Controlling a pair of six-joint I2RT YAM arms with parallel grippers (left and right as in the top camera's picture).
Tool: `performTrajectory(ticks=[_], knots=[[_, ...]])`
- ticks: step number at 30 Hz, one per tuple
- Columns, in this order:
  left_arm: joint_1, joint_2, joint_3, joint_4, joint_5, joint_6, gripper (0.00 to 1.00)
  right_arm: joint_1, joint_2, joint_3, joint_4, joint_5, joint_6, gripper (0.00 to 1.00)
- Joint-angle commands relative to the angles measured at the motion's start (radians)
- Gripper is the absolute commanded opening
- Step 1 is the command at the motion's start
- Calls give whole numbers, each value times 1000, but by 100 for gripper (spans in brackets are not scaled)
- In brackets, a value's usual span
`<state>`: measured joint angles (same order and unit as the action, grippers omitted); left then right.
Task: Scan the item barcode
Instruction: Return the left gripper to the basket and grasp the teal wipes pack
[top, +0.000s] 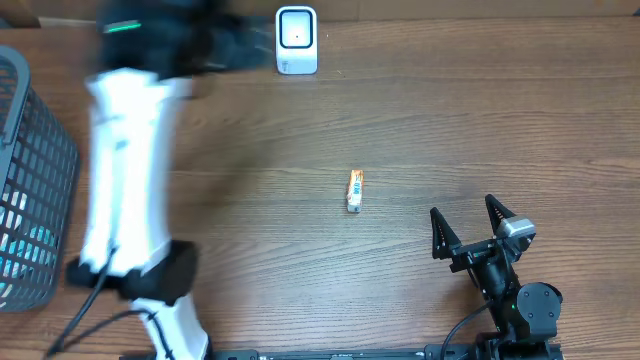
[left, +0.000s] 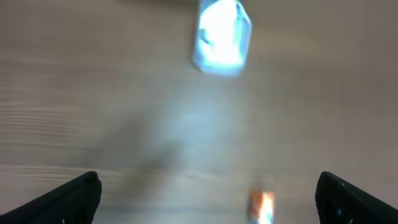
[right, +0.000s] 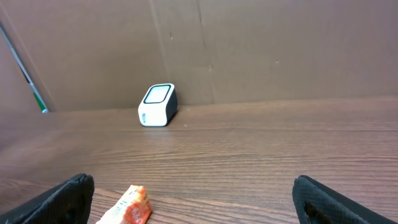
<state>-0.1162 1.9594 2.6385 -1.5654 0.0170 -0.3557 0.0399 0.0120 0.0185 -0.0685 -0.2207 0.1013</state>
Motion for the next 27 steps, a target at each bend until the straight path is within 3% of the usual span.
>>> performTrajectory(ticks=[1, 7, 13, 20, 27], knots=[[200, -70, 68, -54, -24, 6, 100, -2, -8, -10, 6, 3, 2, 100], [592, -89, 65, -124, -20, -113, 100, -2, -8, -10, 6, 3, 2, 100], [870, -63, 27, -124, 11, -151, 100, -2, -8, -10, 6, 3, 2, 100], [1044, -32, -101, -124, 9, -110, 98, -2, -8, -10, 6, 3, 2, 100], [1084, 15, -297, -74, -28, -67, 91, -2, -8, -10, 6, 3, 2, 100]])
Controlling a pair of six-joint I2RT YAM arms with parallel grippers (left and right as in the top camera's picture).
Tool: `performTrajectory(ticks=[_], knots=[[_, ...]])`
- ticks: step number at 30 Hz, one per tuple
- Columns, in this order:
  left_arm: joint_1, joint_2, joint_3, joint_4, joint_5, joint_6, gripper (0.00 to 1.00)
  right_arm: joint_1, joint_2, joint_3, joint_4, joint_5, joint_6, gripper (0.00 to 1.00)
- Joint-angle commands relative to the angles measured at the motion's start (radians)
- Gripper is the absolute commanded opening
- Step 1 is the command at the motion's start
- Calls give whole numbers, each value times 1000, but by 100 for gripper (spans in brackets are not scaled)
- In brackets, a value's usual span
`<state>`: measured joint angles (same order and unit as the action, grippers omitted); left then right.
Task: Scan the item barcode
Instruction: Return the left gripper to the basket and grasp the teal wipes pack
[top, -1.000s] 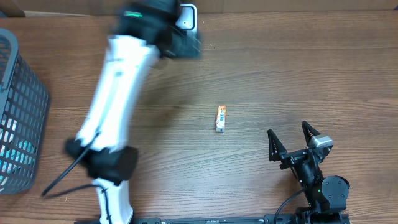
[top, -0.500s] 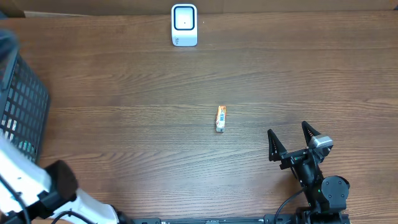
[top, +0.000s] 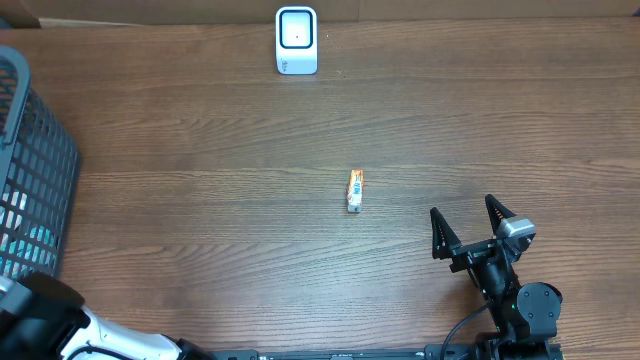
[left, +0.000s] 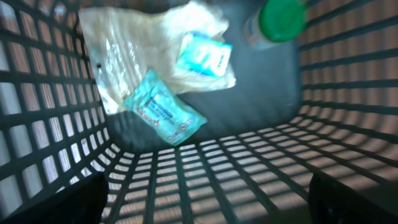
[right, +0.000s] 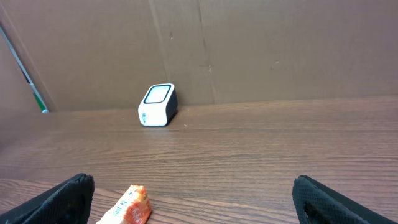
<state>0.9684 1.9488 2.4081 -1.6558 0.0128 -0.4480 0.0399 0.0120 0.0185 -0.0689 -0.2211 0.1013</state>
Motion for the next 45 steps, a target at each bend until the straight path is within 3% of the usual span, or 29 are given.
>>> performTrajectory(ticks=[1, 21, 31, 40, 43, 44, 45], knots=[[-1, 26, -92, 29, -34, 26, 91, -2, -8, -10, 6, 3, 2, 100], [0, 26, -745, 430, -133, -32, 90, -2, -8, -10, 6, 3, 2, 100], [-3, 26, -861, 605, -195, -31, 96, -2, -8, -10, 6, 3, 2, 100], [-26, 26, -942, 711, -156, -16, 94, -2, -8, -10, 6, 3, 2, 100], [-27, 26, -991, 754, -142, -16, 90, -2, -8, -10, 6, 3, 2, 100], [-27, 26, -1007, 767, -142, -17, 82, -2, -8, -10, 6, 3, 2, 100], [-27, 26, -1016, 771, -142, -19, 66, -2, -8, -10, 6, 3, 2, 100]])
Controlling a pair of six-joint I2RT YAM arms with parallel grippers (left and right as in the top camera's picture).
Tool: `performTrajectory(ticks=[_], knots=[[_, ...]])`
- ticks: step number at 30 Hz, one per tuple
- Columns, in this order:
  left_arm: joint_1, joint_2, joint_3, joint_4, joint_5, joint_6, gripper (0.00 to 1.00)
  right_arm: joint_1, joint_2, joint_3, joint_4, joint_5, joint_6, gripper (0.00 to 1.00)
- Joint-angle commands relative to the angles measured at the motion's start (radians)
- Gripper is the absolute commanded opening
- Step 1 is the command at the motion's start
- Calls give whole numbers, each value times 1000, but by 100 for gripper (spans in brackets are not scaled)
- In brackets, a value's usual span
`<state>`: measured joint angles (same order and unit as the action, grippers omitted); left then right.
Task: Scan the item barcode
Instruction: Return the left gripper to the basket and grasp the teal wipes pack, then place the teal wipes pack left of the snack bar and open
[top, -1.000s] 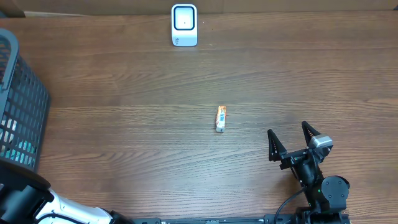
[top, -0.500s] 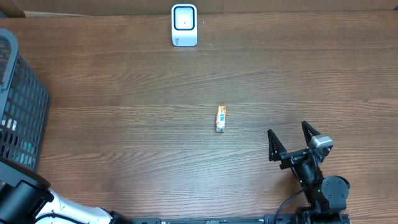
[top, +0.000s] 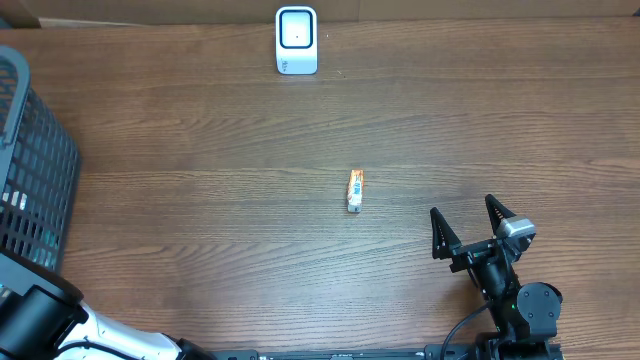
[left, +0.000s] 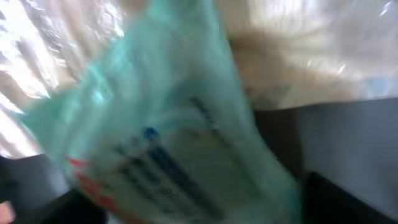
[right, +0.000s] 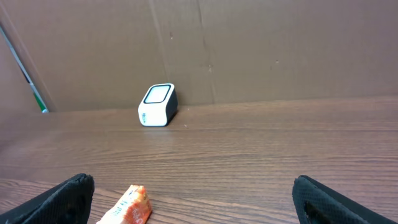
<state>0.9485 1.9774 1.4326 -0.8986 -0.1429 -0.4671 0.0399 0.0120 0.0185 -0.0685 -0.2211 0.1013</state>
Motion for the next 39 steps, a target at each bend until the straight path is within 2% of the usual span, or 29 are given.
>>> performTrajectory(ticks=[1, 2, 6, 9, 16, 27, 34, 36, 39], knots=[[-7, -3, -41, 13, 13, -1, 59, -2, -8, -10, 6, 3, 2, 100], [-7, -3, -40, 14, 13, -1, 49, -2, -8, -10, 6, 3, 2, 100], [-6, -3, -33, 4, 14, -1, 19, -2, -8, -10, 6, 3, 2, 100], [-6, -3, -6, -26, 14, -1, 5, -2, -8, -10, 6, 3, 2, 100], [-6, -3, 188, -194, 117, -1, 4, -2, -8, -10, 6, 3, 2, 100], [-6, -4, 781, -527, 359, -1, 4, -2, -8, -10, 6, 3, 2, 100], [-29, -17, 1162, -571, 734, 0, 4, -2, -8, -10, 6, 3, 2, 100], [-63, -29, 1223, -588, 811, 26, 4, -2, -8, -10, 6, 3, 2, 100], [-153, -55, 1254, -644, 827, 89, 4, -2, -8, -10, 6, 3, 2, 100]])
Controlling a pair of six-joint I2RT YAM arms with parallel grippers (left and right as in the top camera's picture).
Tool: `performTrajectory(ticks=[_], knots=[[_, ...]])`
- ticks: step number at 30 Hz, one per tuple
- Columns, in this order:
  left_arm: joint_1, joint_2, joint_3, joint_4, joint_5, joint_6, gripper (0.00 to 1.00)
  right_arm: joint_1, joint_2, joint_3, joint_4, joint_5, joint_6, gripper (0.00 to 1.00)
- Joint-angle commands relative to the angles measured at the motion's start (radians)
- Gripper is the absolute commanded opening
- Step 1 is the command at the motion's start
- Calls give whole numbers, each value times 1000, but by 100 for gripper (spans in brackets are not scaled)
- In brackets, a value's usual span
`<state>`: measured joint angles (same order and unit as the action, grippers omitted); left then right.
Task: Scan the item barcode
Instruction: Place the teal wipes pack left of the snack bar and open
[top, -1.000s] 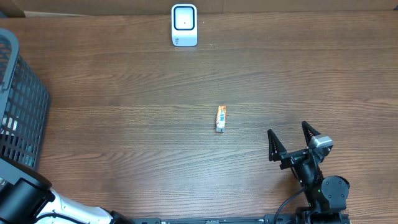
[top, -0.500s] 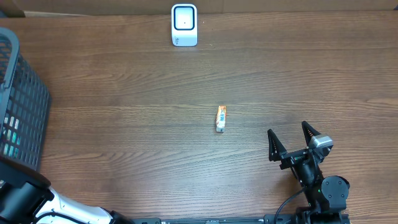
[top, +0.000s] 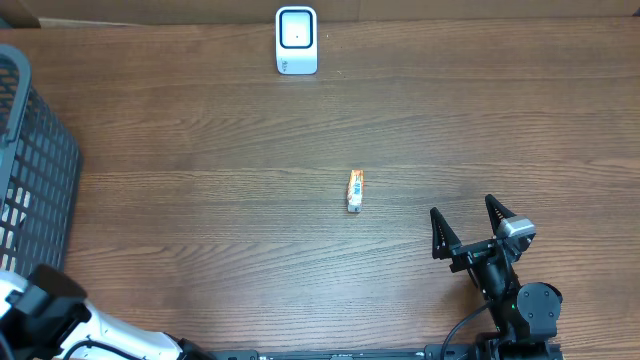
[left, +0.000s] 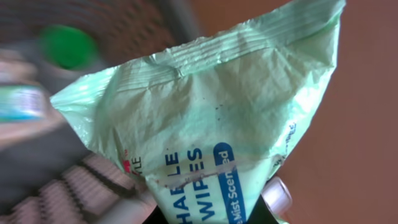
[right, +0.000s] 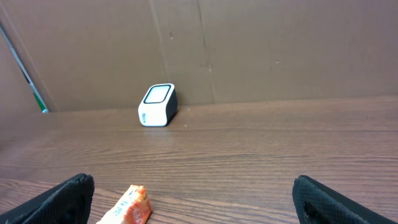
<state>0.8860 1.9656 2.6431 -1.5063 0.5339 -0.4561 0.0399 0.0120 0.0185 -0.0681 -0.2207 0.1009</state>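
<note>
A pale green wipes packet (left: 211, 118) fills the left wrist view, and my left gripper (left: 208, 218) is shut on its lower end. Overhead, only the left arm's white and black body (top: 45, 315) shows, at the table's front left corner. The white barcode scanner (top: 296, 40) stands at the far edge, small in the right wrist view as the scanner (right: 157, 104). My right gripper (top: 470, 228) rests open at the front right, nothing between its fingers (right: 68, 196).
A dark mesh basket (top: 30, 180) stands at the left edge, blurred behind the packet, with a green-capped bottle (left: 67, 46) in it. A small orange packet (top: 355, 190) lies mid-table, just ahead of the right gripper, where the orange packet (right: 127, 206) shows low left.
My left gripper, then close over the green packet in the basket, is now shut on it and holds it up above the basket. The right arm has not moved.
My left arm was sweeping across the table near the scanner, gripper open. Then it looked down into the basket at several packets and a bottle. Then it was close on the green packet, which it now holds lifted.
</note>
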Motion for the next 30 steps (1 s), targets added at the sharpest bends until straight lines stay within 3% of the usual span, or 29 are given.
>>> performTrajectory(ticks=[1, 7, 16, 26, 30], knots=[[-135, -50, 43, -65, 142, 124, 4, -2, -8, -10, 5, 3, 3, 100], [-497, -47, -12, -183, -92, 316, 4, -2, -8, -10, 5, 3, 3, 100], [-972, 10, -304, -148, -327, 249, 4, -2, -8, -10, 5, 3, 3, 100], [-1249, 19, -820, 241, -359, 114, 4, -2, -8, -10, 5, 3, 3, 100], [-1292, 19, -972, 386, -358, 75, 20, -2, -8, -10, 5, 3, 3, 100]])
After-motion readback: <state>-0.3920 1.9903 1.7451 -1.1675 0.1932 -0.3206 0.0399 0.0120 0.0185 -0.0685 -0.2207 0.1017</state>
